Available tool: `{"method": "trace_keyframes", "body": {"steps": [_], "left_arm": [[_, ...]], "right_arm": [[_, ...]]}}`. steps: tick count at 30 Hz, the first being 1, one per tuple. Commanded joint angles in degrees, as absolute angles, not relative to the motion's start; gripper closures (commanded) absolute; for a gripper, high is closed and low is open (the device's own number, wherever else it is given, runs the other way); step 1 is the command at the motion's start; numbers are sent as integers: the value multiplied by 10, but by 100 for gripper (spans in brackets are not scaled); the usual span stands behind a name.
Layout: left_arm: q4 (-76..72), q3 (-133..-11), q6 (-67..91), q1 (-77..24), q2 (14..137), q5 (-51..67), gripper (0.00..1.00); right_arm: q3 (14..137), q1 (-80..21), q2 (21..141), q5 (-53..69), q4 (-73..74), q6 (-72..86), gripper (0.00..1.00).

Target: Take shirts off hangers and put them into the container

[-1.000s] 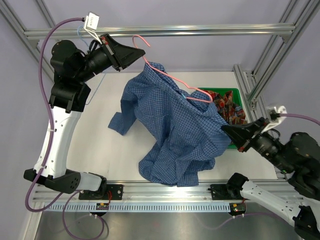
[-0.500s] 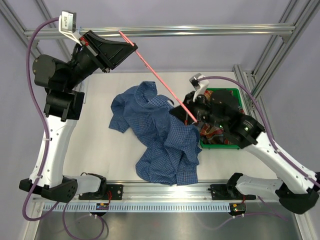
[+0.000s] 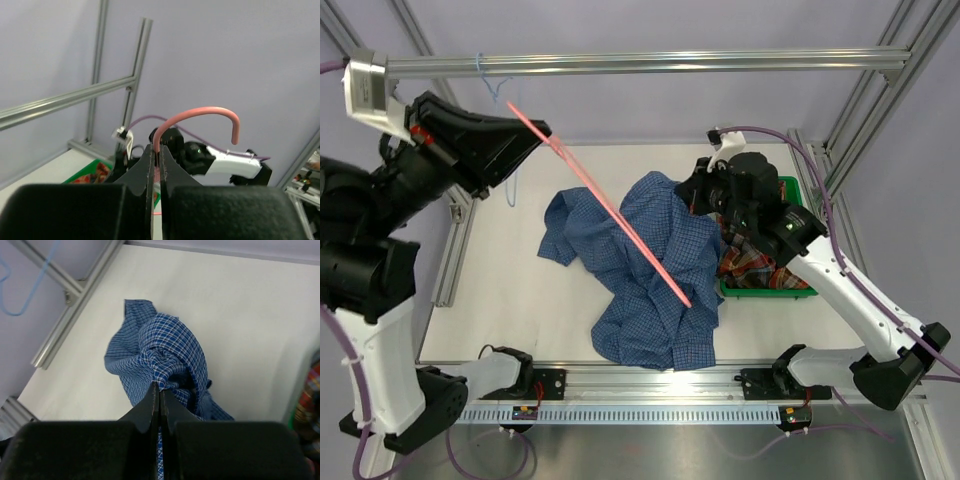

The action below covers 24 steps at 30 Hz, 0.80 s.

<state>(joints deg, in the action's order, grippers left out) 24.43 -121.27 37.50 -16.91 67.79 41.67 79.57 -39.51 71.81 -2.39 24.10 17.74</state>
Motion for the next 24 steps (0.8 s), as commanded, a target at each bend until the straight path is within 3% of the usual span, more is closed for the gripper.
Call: {"method": "trace_keyframes", "body": {"steps": [1,10,13,19,24], "left_arm": [[394,-1200,251,-171,664,374,100],[343,-1055,235,-170,635,382,100],[373,-1052,217,-171,625,333,100],[459,-1100,164,-171,616,254,100],[468,-1115,157,-171,606,265,100]], "right_arm": [[785,-370,686,-47,259,162,100],[690,-367,683,-11,243,177,100],[665,-367,687,-2,227,185,100],[693,-368,796,141,251,187,100],[637,-369,811,147,200,213,100]]}}
